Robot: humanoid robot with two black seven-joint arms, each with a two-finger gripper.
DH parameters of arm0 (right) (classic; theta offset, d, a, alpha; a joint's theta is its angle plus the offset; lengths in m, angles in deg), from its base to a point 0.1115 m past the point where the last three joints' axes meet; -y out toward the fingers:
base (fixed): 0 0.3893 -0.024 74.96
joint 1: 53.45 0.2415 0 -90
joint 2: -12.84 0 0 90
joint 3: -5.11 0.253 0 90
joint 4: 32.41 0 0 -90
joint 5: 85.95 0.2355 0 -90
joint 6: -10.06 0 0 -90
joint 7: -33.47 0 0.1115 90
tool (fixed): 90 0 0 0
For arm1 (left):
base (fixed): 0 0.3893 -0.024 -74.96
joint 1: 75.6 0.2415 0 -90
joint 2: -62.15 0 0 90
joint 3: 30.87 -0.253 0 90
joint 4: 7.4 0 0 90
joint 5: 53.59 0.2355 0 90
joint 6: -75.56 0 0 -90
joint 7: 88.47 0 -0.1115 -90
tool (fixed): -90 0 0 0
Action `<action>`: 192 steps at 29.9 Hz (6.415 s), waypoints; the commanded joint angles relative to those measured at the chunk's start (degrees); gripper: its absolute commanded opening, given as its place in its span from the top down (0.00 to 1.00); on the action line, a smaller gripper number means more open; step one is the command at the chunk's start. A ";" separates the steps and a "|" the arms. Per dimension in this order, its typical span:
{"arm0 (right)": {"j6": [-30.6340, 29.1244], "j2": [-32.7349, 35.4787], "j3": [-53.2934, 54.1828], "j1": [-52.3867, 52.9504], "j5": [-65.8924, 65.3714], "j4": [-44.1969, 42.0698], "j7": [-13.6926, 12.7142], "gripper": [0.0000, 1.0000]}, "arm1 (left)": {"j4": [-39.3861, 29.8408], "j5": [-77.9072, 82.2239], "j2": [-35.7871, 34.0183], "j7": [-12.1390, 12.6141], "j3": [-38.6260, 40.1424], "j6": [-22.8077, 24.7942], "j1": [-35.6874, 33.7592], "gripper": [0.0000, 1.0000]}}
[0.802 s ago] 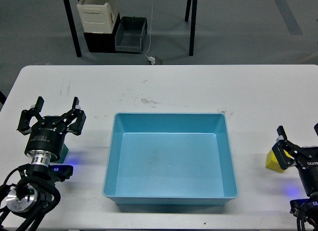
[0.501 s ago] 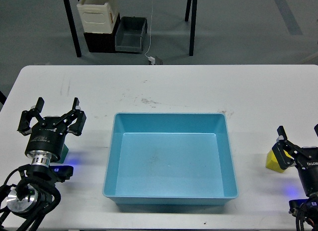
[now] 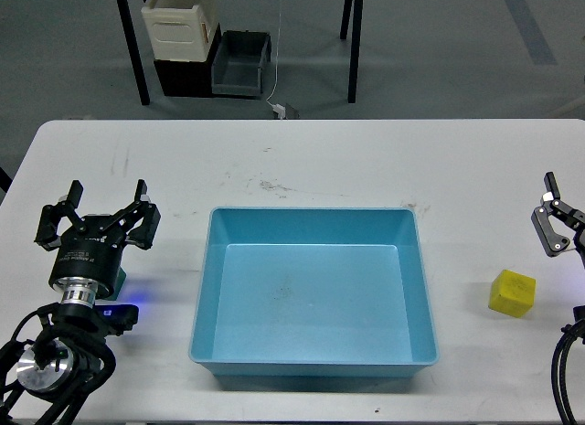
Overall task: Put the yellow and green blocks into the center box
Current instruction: 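Open the right gripper and lift it away from the yellow cube, then lower the right gripper down onto the yellow cube, then close the right gripper on the yellow cube and lift it, then carry the yellow cube into the blue tub and release it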
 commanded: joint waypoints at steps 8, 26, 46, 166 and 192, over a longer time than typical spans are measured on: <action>0.39 13.67 -1.99 16.56 -37.88 -2.83 -0.09 0.00 | 0.28 0.00 -0.06 -0.02 0.77 -0.19 -0.05 0.00; -1.72 37.41 -42.05 50.12 -80.69 -9.25 20.63 0.00 | 0.36 0.00 0.02 -0.11 0.86 -0.63 -0.75 0.00; -4.10 47.70 -89.18 75.55 -109.27 -8.64 29.05 0.00 | 0.36 -0.09 -0.42 -2.48 2.61 0.07 -1.63 0.00; -6.17 1.11 -106.16 81.79 -115.62 -26.21 29.05 0.06 | 2.39 0.08 -1.03 -2.83 4.81 -0.72 -4.88 0.00; -6.17 3.14 -59.43 70.21 -115.18 -18.31 29.05 0.01 | 9.58 3.76 -37.13 12.17 -4.92 -8.55 -17.25 0.00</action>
